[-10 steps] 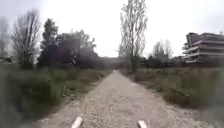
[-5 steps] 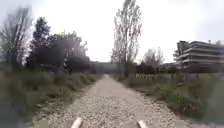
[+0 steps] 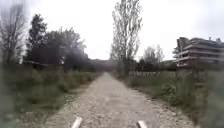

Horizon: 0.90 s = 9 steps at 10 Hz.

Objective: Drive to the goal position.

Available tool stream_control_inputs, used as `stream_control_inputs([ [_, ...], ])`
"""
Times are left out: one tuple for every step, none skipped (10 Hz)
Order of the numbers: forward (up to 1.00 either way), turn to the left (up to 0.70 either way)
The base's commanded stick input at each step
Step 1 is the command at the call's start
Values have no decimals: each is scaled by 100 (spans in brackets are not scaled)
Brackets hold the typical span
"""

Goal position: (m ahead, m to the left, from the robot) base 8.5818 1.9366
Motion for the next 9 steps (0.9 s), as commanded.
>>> stream_control_inputs([
  [100, -16],
  [100, 0],
  [100, 0],
  [100, 0],
  [100, 0],
  [100, 0],
  [100, 0],
  [100, 0],
  [100, 0],
])
